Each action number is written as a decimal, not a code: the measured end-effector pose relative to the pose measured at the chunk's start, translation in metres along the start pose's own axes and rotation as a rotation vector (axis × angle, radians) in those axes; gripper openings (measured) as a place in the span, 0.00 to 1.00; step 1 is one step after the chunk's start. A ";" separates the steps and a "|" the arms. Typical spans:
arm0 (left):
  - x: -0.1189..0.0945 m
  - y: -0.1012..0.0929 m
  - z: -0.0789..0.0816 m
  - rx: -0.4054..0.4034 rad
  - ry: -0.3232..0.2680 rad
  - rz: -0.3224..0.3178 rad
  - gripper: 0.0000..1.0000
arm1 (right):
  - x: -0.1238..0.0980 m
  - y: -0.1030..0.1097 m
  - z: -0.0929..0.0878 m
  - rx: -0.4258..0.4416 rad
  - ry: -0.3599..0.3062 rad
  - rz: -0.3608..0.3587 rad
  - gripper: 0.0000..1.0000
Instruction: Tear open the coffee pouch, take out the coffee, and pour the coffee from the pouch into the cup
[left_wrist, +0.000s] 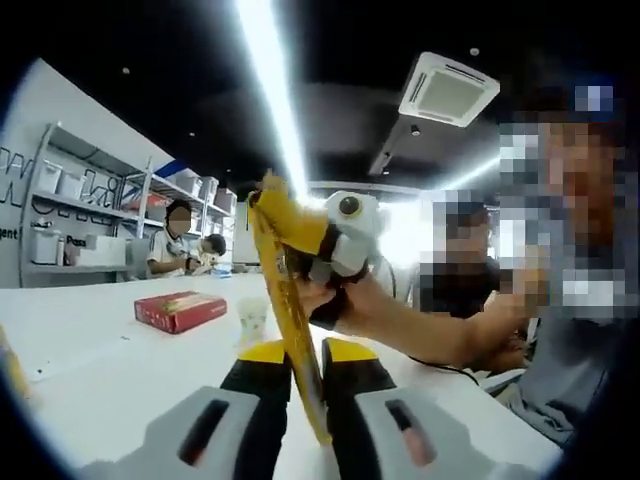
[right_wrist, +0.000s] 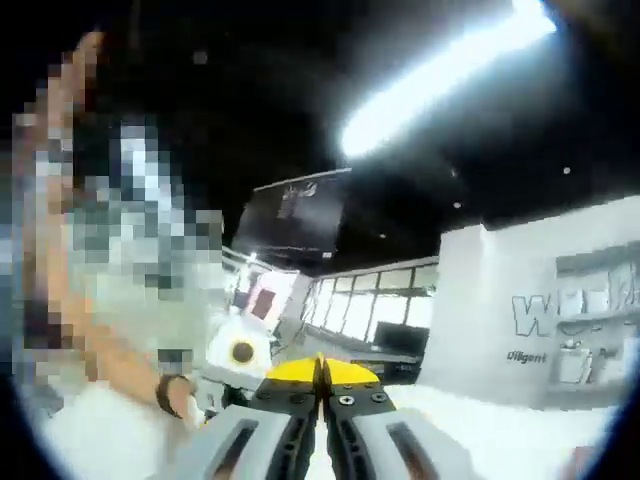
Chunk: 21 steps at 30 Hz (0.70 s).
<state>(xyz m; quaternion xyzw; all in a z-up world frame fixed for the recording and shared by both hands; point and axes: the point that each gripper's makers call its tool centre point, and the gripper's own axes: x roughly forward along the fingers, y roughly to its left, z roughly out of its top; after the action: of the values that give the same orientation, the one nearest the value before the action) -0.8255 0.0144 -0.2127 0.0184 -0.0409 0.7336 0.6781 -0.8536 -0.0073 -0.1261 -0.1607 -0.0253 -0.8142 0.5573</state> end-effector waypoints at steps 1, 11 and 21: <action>-0.001 0.005 0.001 0.012 -0.008 0.019 0.14 | -0.002 -0.001 0.002 0.147 -0.018 0.019 0.02; 0.000 0.002 0.009 0.056 -0.047 0.024 0.22 | -0.001 0.037 -0.006 0.501 -0.004 0.169 0.02; -0.007 -0.004 0.019 -0.008 -0.087 -0.026 0.11 | -0.001 0.050 -0.006 0.377 -0.016 0.251 0.17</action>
<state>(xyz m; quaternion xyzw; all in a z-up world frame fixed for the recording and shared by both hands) -0.8212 0.0060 -0.1938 0.0480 -0.0729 0.7230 0.6853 -0.8091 -0.0264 -0.1389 -0.0622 -0.1612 -0.7181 0.6741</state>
